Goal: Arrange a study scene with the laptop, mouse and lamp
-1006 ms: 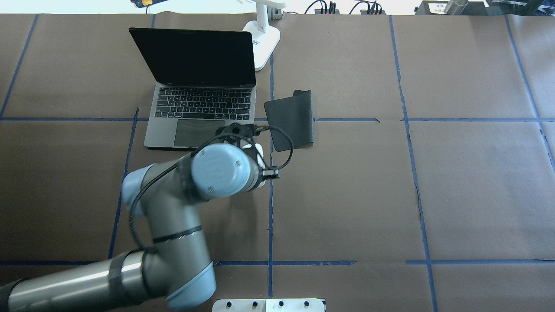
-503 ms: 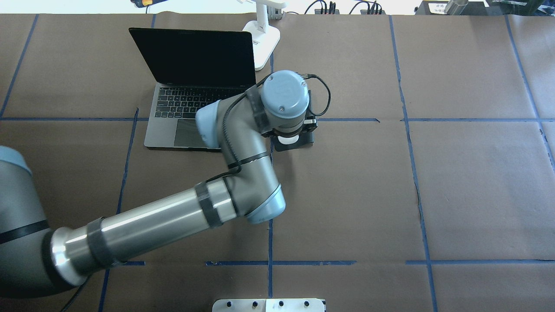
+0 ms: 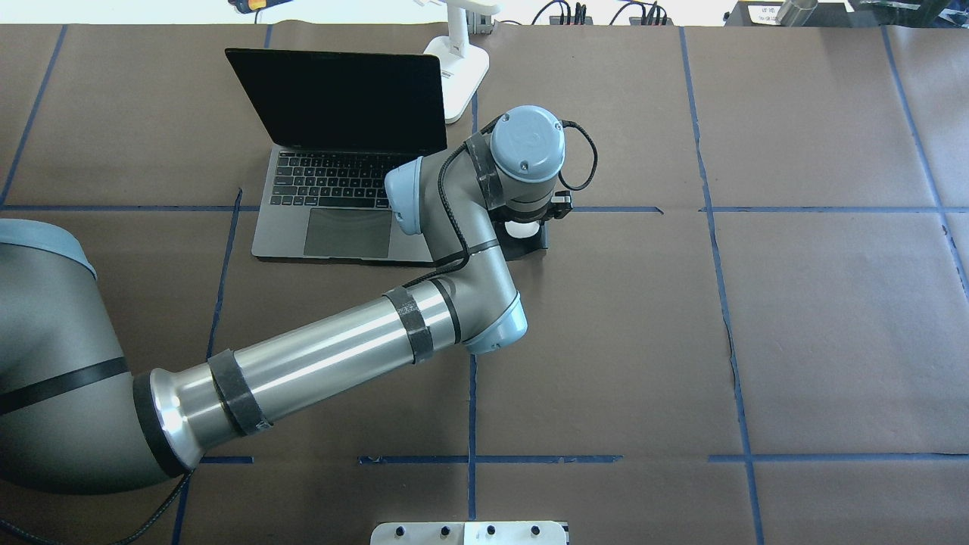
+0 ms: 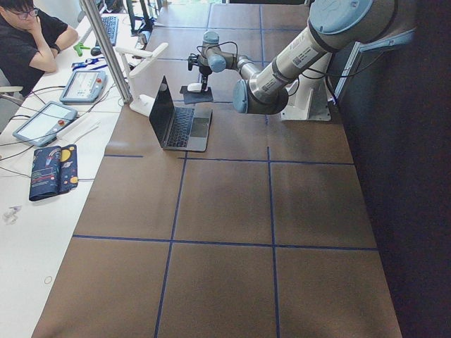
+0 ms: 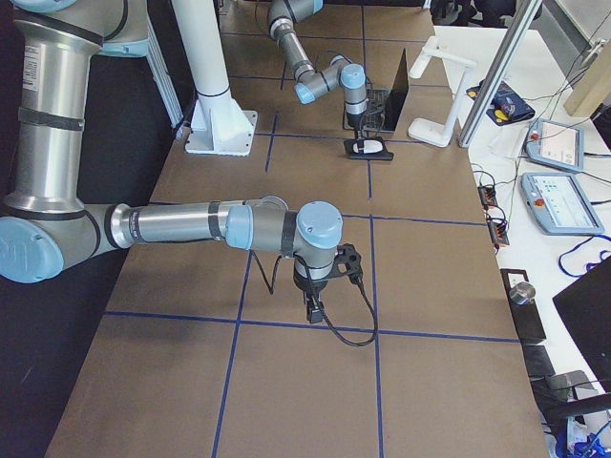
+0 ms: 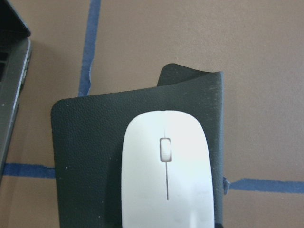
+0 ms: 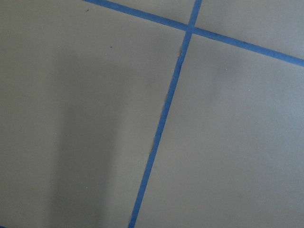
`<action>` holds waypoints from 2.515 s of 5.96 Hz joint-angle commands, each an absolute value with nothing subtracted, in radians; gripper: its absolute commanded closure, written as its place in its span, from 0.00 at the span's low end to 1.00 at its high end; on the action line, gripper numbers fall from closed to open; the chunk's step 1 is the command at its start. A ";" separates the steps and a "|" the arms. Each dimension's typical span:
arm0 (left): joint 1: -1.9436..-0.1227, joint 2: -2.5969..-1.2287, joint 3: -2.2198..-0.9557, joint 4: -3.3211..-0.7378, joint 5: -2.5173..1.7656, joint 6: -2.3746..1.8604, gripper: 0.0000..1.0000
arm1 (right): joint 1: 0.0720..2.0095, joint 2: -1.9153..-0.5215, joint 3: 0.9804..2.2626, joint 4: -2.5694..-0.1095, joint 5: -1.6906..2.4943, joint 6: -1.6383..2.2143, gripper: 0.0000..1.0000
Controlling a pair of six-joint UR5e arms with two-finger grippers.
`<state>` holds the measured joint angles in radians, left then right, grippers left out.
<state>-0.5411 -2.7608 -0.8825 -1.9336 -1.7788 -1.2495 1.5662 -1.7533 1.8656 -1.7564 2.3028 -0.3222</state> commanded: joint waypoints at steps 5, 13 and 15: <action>-0.584 -2.379 -1.558 -1.676 -1.931 -1.158 0.00 | 1.566 -1.753 1.864 -1.755 2.303 -0.316 0.00; -1.432 -1.490 -1.921 -1.393 -2.267 0.199 0.00 | 1.565 -1.750 1.835 -1.753 2.315 -0.318 0.00; -1.509 -1.415 -1.823 -1.405 -2.275 0.198 0.00 | 1.565 -1.749 1.833 -1.753 2.321 -0.318 0.00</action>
<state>-1.4754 -1.4499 -1.8749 -1.3999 -2.2707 0.1897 1.5648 -1.7491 1.8344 -1.7534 2.3167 -0.3175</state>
